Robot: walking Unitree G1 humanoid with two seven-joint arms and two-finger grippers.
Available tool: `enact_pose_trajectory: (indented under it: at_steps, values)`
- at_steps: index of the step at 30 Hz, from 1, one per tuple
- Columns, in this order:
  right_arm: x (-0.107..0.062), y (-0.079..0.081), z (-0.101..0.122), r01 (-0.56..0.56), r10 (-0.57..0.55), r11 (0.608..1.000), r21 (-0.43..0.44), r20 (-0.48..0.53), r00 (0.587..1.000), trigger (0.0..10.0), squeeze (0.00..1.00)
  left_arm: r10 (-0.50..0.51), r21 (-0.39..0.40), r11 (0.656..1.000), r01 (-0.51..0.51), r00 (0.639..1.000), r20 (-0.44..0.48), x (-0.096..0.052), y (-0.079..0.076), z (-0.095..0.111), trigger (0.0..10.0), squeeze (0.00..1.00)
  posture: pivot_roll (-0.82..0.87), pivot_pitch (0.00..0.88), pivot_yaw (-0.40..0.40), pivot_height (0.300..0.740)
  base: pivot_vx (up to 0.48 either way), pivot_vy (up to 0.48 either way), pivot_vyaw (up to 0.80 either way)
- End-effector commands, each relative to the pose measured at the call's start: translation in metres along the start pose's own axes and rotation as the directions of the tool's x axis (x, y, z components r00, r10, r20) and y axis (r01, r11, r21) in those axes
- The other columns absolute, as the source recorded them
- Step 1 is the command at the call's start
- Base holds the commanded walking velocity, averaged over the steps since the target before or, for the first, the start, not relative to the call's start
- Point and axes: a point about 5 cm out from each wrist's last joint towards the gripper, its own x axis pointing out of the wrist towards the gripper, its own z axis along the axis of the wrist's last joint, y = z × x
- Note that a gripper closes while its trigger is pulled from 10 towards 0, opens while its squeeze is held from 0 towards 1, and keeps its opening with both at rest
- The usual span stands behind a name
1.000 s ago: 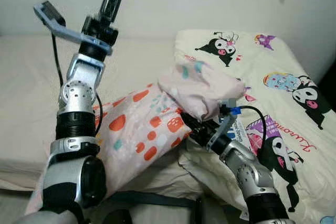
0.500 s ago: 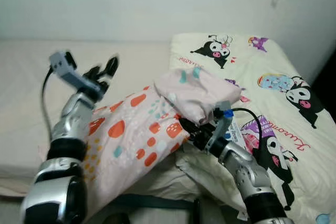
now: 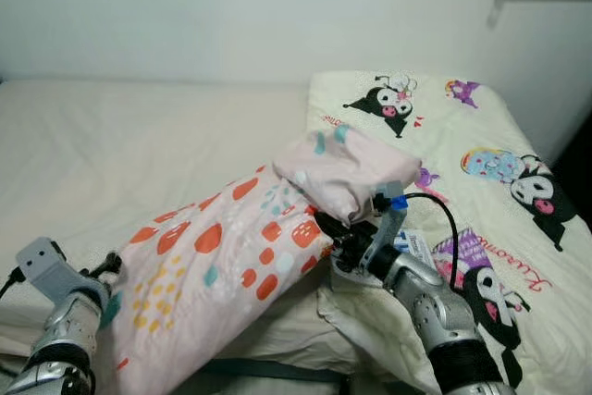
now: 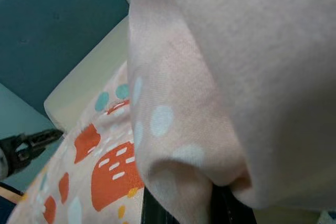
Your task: Clean up the room
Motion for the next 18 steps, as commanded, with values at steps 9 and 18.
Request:
enact_pose_trajectory:
  at_steps: [9,18]
  values:
    - [0.004,0.004,0.016,-0.030,0.035,0.998,-0.058,0.081,0.996,0.0,0.00,0.180,0.142,0.976,-0.163,0.976,-0.120,-0.019,0.051,-0.043,10.0,0.00,-0.11,0.043,0.008,0.731,-0.053,0.000,0.00]
    - [0.006,0.004,0.018,-0.037,0.043,0.997,-0.066,0.089,0.995,0.0,0.00,0.219,0.307,0.943,-0.126,0.931,-0.292,-0.044,0.066,-0.098,10.0,0.00,-0.11,0.036,0.005,0.740,0.000,0.000,0.00]
